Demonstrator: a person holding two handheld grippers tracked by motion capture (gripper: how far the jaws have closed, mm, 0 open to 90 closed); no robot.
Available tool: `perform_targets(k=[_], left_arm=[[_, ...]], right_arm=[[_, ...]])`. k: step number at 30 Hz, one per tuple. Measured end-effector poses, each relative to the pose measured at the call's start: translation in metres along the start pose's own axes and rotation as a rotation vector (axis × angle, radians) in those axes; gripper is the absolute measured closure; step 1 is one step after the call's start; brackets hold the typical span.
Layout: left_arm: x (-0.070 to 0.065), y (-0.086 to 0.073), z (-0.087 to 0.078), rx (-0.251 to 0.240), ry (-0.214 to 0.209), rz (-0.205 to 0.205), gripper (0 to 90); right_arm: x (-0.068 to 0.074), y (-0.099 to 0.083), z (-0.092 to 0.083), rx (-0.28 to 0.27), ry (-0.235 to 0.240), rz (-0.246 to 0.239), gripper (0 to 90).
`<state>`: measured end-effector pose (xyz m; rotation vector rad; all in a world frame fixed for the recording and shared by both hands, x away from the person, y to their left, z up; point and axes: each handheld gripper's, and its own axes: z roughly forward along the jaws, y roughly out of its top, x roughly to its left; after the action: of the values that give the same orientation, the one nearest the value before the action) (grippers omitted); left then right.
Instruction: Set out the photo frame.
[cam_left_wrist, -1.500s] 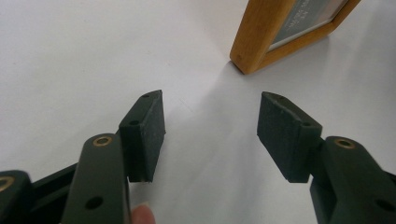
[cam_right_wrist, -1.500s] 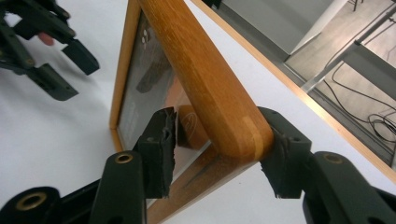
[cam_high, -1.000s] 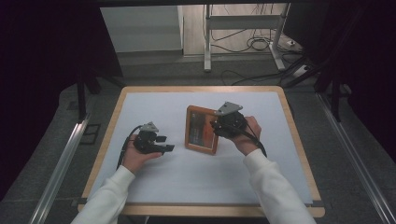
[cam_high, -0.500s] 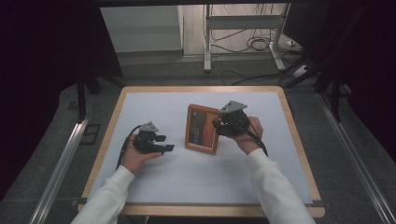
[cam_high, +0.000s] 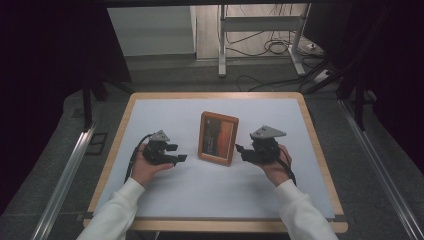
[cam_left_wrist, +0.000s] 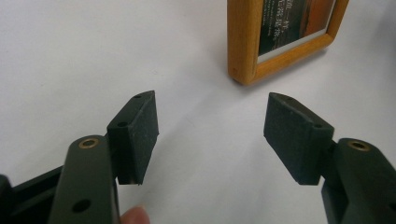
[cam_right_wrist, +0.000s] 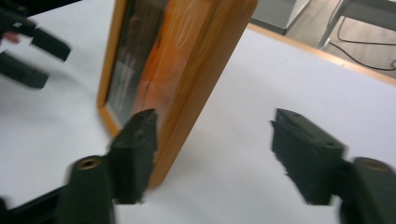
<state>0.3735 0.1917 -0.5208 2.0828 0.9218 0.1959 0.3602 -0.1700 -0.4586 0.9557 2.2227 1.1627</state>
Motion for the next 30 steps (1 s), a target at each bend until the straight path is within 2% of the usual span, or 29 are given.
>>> perform_targets(k=[1, 2, 5, 6, 7, 8, 9, 12, 15, 22, 30], left_arm=[[-0.001, 0.000, 0.000, 0.001, 0.000, -0.001, 34.3], [-0.001, 0.000, 0.000, 0.000, -0.001, -0.001, 34.3], [-0.003, 0.000, -0.001, -0.006, -0.006, -0.006, 34.0], [-0.003, 0.000, -0.001, -0.009, -0.007, -0.006, 34.0], [-0.003, 0.000, -0.002, -0.011, -0.007, -0.010, 34.0], [-0.004, -0.001, -0.002, -0.013, -0.006, -0.011, 33.9], [-0.004, -0.001, -0.002, -0.011, -0.006, -0.011, 33.9], [-0.005, -0.001, -0.002, -0.010, -0.008, -0.009, 33.6], [-0.006, -0.002, -0.003, -0.010, -0.012, -0.010, 33.3], [-0.008, -0.004, -0.004, -0.012, -0.016, -0.007, 33.2], [-0.007, -0.004, -0.002, -0.005, -0.020, -0.005, 33.2]], right_arm=[[0.003, -0.008, -0.002, 0.005, 0.011, -0.002, 46.2], [0.003, -0.008, -0.002, 0.005, 0.011, -0.002, 46.2], [0.007, -0.016, -0.005, 0.014, 0.037, -0.014, 58.7], [0.008, -0.020, -0.006, 0.016, 0.062, -0.015, 69.6], [0.008, -0.020, -0.006, 0.016, 0.062, -0.015, 69.6], [0.009, -0.022, -0.005, 0.020, 0.076, -0.015, 74.5], [0.012, -0.025, -0.003, 0.042, 0.080, -0.042, 81.2], [0.016, -0.027, 0.001, 0.053, 0.101, -0.046, 83.9], [0.026, -0.031, 0.010, 0.084, 0.119, -0.080, 85.3], [0.038, -0.032, 0.022, 0.110, 0.130, -0.119, 88.0], [0.045, -0.031, 0.041, 0.135, 0.151, -0.115, 89.0]])
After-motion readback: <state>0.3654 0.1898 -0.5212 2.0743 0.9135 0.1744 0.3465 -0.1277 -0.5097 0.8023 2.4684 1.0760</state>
